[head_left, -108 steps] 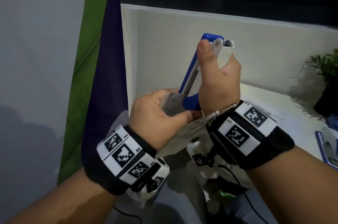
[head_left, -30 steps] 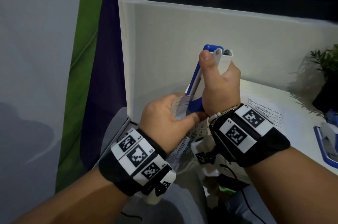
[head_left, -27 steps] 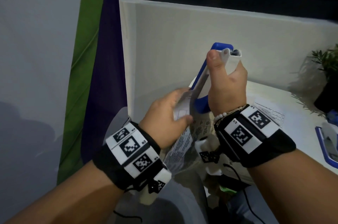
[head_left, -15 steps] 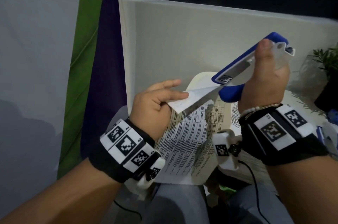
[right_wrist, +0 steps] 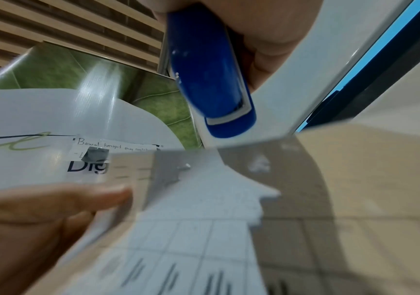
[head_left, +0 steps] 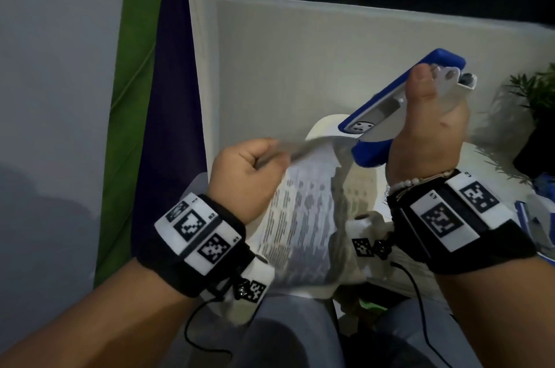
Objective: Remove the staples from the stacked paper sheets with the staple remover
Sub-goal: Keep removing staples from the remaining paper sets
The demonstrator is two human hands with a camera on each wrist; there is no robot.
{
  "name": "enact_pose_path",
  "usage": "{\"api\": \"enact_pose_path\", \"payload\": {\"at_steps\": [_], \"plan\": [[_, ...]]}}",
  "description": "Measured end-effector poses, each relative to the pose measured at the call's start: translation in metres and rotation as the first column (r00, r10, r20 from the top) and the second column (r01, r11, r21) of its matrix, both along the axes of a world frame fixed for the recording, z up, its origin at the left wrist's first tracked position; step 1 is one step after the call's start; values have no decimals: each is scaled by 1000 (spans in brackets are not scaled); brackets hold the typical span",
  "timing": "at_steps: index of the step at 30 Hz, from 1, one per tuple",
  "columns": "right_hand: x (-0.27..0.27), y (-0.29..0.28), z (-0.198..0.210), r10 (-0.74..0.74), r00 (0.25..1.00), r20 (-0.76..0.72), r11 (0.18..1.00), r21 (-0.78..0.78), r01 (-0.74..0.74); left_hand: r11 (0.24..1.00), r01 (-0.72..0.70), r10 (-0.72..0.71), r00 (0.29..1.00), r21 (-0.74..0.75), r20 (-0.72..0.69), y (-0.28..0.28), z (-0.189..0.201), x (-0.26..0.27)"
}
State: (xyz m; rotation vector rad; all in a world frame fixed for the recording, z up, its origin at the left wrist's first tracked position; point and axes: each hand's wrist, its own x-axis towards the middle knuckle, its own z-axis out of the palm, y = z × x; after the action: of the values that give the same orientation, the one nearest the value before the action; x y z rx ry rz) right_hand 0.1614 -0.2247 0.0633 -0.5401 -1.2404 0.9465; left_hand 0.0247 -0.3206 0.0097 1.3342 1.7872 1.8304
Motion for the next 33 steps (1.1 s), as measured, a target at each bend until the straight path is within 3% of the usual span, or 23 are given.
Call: {"api": "enact_pose_path", "payload": {"at_steps": [2, 4, 9, 12, 21, 27, 33], "plan": [[-3, -1, 1, 21, 999, 29, 1000, -2, -21, 996, 55, -50, 996, -65, 74, -2, 4, 2], [-7, -1, 2, 25, 996, 86, 1000, 0, -25, 995, 75, -73, 997, -68, 29, -5, 7, 5], [-14, -3, 3, 69, 988, 139, 996, -66, -60, 997, 30, -23, 995, 72, -98, -6, 6, 10], [-16, -5, 5, 51, 990, 134, 998, -54, -44, 989, 75, -59, 990, 131, -127, -8, 7, 13], [-14, -7, 11, 49, 992, 120, 998, 30, -53, 977, 110, -81, 984, 184, -161, -9, 10, 11], [-12, -6, 12, 101, 988, 117, 995, -22, -99, 982, 130, -106, 979, 136, -174, -11, 11, 12], [-11, 2, 3, 123, 982, 141, 991, -63, -115, 949, 309, -312, 948, -54, -66, -10, 9, 10]]}}
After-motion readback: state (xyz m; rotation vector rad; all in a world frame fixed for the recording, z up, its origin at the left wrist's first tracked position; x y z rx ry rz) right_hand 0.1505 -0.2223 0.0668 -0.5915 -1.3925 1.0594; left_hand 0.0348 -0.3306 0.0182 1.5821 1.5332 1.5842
